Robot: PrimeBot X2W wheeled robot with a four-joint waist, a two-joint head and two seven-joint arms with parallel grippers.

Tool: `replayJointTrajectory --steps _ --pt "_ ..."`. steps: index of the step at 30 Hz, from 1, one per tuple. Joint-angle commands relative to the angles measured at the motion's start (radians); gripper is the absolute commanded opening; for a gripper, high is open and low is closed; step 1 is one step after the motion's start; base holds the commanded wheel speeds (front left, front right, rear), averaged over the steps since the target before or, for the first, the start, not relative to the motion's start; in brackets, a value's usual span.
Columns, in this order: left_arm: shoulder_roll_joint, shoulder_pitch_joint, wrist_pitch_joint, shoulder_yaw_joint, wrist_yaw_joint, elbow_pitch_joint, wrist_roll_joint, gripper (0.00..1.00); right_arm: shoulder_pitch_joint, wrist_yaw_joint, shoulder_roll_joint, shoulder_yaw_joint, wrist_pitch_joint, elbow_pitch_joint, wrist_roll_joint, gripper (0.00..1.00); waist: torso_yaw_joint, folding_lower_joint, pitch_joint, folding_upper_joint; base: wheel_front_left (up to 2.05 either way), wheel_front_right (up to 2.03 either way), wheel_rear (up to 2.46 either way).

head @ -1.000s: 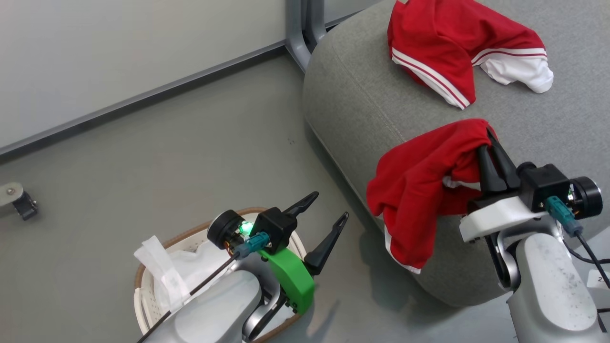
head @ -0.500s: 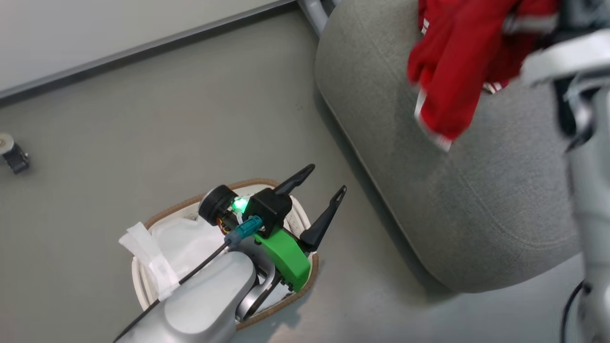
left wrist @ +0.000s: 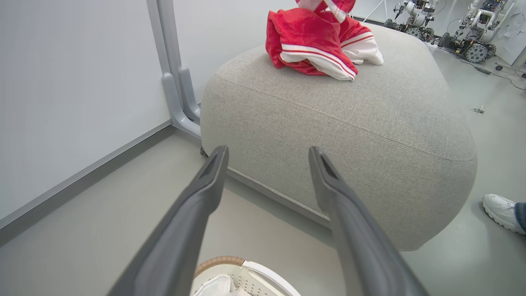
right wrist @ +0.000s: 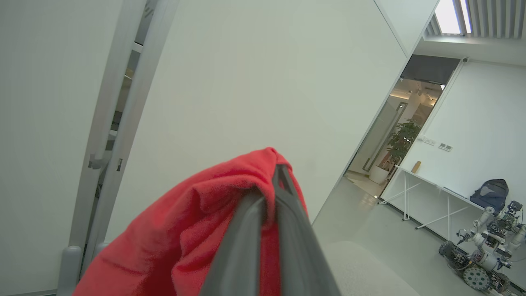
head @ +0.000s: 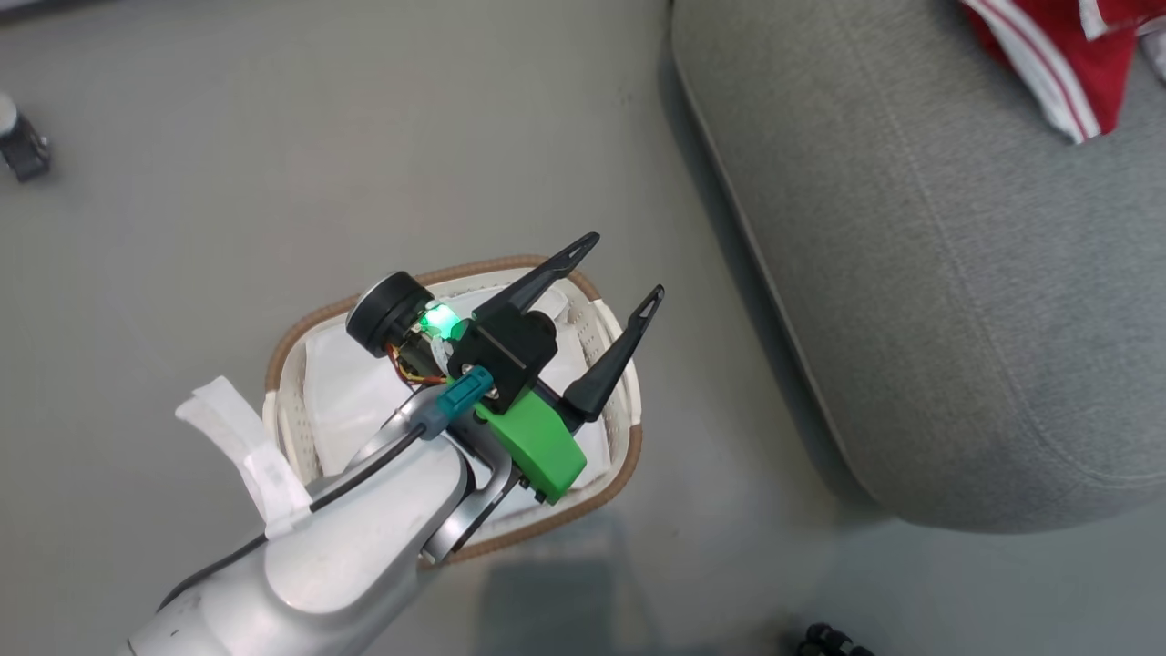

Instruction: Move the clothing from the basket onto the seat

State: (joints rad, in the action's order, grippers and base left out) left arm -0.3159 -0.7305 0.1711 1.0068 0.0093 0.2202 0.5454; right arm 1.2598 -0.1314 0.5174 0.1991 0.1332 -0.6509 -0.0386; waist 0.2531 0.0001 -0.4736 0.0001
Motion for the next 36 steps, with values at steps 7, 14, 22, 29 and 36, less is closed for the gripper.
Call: replayJointTrajectory --steps 7,14,22,29,36 --pt "-0.046 -0.021 -0.036 0.000 0.028 -0.070 -0.023 1.00 -0.116 0.001 -0.077 0.115 0.084 -0.232 -0.110 0.00 -0.059 -0.0001 -0.152 -0.0001 0.00 0.00 0.00" --pt "-0.070 -0.009 -0.044 -0.002 0.038 -0.090 -0.017 1.00 -0.181 0.001 -0.151 0.200 0.128 -0.312 -0.191 0.15 -0.049 -0.0001 -0.155 -0.0001 0.00 0.00 0.00" --pt "-0.064 0.001 -0.027 -0.008 0.038 -0.071 0.004 1.00 -0.279 0.001 -0.217 0.201 0.133 -0.223 -0.158 1.00 -0.032 -0.0001 -0.108 -0.0001 0.00 0.00 0.00" --pt "-0.050 0.026 0.009 -0.020 0.042 -0.040 0.031 1.00 -0.419 0.001 -0.231 0.122 0.133 -0.087 -0.090 1.00 -0.034 -0.0001 -0.042 -0.0001 0.00 0.00 0.00" --pt "-0.034 0.059 0.064 -0.065 0.049 0.012 0.070 1.00 -0.488 0.001 -0.208 0.054 0.133 0.000 -0.046 1.00 -0.065 -0.0001 0.069 -0.0001 0.00 0.00 0.00"
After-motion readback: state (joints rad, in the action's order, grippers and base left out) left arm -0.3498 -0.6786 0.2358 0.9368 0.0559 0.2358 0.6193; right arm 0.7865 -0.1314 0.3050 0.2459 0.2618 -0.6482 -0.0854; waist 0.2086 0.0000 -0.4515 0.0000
